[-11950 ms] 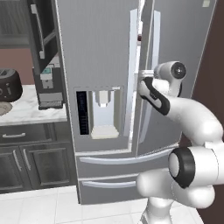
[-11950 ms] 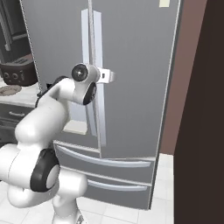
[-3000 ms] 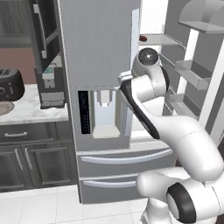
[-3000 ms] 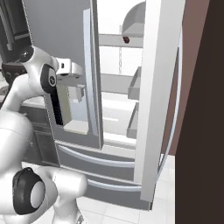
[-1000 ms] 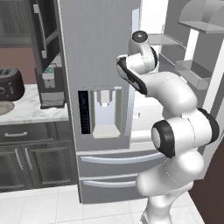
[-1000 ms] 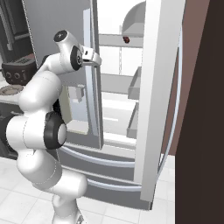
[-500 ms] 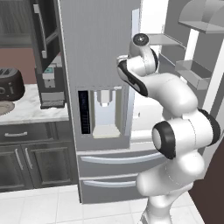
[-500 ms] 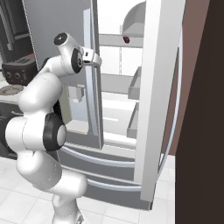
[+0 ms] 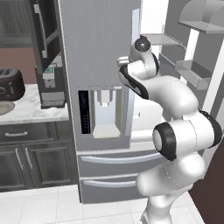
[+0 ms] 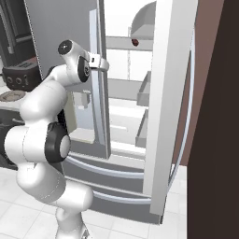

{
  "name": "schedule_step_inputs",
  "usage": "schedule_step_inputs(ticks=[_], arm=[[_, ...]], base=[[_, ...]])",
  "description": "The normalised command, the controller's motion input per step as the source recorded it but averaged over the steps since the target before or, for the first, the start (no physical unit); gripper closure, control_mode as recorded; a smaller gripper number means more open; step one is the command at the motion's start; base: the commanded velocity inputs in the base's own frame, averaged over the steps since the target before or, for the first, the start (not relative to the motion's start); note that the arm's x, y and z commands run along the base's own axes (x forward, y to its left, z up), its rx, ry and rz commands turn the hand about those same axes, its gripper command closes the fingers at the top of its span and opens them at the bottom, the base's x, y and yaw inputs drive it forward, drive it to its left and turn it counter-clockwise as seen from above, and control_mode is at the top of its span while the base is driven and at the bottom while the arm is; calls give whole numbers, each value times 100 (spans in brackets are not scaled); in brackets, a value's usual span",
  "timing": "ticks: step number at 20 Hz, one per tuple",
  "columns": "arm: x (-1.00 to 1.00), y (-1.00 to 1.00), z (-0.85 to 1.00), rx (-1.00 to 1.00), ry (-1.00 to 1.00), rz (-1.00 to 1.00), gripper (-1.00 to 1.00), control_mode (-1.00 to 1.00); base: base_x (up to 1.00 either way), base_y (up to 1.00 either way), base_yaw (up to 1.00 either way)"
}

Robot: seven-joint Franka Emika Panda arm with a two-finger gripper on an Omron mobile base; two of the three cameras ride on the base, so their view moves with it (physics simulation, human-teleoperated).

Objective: Move the hot dog bun to the plate on the dining table and place the condiment next to that plate. Then navigate to the fridge and take the sausage and place it on the plate as well.

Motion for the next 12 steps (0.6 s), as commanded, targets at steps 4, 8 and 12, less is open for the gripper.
schedule_step_inputs(ticks=[4, 8, 12], arm=[[68, -8, -27, 2, -2, 2, 100, -100], [73, -11, -30, 5, -3, 6, 100, -100], [55, -11, -29, 7, -5, 9, 100, -100]], base=[[0, 0, 0], [0, 0, 0], [0, 0, 0]])
